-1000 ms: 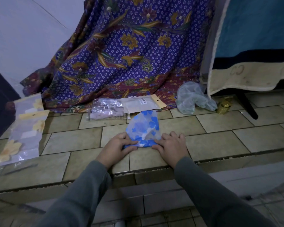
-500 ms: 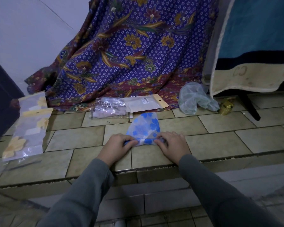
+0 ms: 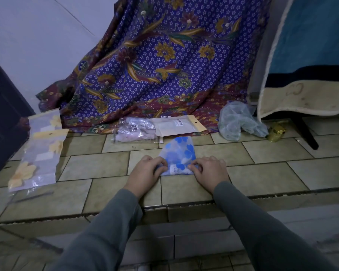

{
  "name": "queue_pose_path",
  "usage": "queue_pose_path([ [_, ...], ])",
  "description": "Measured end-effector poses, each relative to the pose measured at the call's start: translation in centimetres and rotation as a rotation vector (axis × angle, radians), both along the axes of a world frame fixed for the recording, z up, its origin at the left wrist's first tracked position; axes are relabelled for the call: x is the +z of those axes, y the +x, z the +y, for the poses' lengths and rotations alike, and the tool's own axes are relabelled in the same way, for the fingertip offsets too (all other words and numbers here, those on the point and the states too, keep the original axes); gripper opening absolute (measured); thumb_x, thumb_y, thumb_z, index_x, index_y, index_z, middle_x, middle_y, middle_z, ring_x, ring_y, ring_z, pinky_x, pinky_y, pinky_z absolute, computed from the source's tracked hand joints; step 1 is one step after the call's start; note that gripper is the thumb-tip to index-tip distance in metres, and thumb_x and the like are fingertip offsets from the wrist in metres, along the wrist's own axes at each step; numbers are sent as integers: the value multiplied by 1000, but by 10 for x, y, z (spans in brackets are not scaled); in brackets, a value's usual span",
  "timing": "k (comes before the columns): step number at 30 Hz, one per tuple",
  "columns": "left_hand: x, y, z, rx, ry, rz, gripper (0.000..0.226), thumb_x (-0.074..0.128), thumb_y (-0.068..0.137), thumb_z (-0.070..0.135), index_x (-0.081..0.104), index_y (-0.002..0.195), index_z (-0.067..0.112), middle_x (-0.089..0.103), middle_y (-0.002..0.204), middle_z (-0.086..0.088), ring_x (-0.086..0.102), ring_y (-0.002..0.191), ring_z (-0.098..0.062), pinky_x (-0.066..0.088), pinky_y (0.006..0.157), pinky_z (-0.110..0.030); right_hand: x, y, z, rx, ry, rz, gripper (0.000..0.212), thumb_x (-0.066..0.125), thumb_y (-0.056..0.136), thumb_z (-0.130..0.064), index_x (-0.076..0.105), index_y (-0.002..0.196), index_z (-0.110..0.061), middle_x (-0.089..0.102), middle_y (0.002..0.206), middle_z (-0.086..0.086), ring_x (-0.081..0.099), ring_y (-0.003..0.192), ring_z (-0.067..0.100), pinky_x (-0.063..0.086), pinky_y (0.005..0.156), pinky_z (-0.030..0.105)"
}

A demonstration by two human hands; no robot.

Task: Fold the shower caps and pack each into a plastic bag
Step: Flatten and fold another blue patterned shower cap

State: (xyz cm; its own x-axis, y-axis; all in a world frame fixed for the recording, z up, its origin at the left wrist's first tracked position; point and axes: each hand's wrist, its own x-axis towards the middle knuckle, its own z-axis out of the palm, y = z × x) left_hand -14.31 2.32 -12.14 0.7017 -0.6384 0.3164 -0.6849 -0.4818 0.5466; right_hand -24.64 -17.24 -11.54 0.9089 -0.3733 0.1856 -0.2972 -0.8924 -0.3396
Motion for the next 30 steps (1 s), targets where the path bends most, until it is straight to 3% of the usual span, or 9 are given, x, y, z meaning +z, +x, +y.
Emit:
queue_pose_path([
  [5, -11, 9, 4, 9, -6, -76, 22, 60, 81, 42, 74, 85, 26, 64, 81, 4, 39, 87, -10, 38, 79, -22, 0, 2, 1, -8, -85, -5, 25, 47, 92, -51, 63, 102, -35, 59, 97, -10, 49, 97, 14, 31, 81, 33],
  [8, -13, 8, 1, 4, 7, -158, 8, 71, 81, 26, 75, 83, 20, 61, 91, 2, 46, 89, -20, 44, 82, -30, -5, 2, 6, 41, -125, -105, 14, 60, 88, -41, 68, 95, -31, 60, 93, -9, 52, 90, 19, 32, 75, 34],
  [10, -12, 6, 0, -55, 35, -181, 12, 65, 84, 23, 73, 86, 16, 63, 90, 0, 51, 84, -20, 48, 78, -34, -8, 1, 8, 65, -188, -152, 11, 63, 87, -35, 72, 91, -30, 66, 91, -9, 55, 82, 20, 32, 70, 34],
  [13, -7, 4, 6, -96, -7, -97, 31, 52, 88, 40, 73, 92, 18, 64, 87, 2, 51, 83, -15, 41, 82, -21, -7, -2, 7, 97, -153, -71, 25, 48, 96, -39, 67, 110, -33, 62, 108, -13, 56, 94, 15, 32, 79, 34],
  [15, -7, 4, 11, -92, 2, -29, 38, 60, 81, 51, 74, 98, 20, 63, 88, 5, 50, 87, -12, 37, 83, -16, -7, -4, 4, 118, -112, -48, 31, 46, 95, -47, 65, 116, -34, 59, 113, -15, 54, 101, 12, 30, 85, 32],
  [19, -6, 8, 11, -87, 47, 38, 41, 78, 71, 43, 74, 104, 20, 61, 90, 6, 50, 92, -13, 37, 84, -14, -7, -7, -2, 149, 3, -35, 45, 59, 80, -61, 64, 118, -36, 57, 104, -16, 51, 102, 7, 29, 85, 28],
  [24, -1, 15, 14, -163, 42, 26, 26, 73, 80, 33, 75, 102, 20, 64, 90, 3, 55, 90, -10, 40, 83, -14, -4, -6, -11, 165, -66, 20, 35, 48, 91, -54, 58, 123, -45, 56, 96, -14, 51, 95, 8, 26, 77, 29],
  [27, -1, 12, 16, -166, 23, 32, 34, 63, 82, 48, 76, 99, 21, 64, 88, 6, 56, 87, -7, 43, 82, -16, -5, -7, -10, 167, -72, 2, 32, 47, 92, -52, 60, 120, -43, 58, 94, -13, 52, 92, 9, 25, 75, 29],
  [30, -3, 4, 19, -151, -31, 48, 39, 56, 83, 51, 77, 94, 21, 65, 82, 6, 53, 82, -3, 40, 78, -10, -9, -14, -8, 182, -51, -63, 28, 49, 92, -49, 67, 112, -40, 59, 85, -11, 55, 85, 12, 25, 73, 30],
])
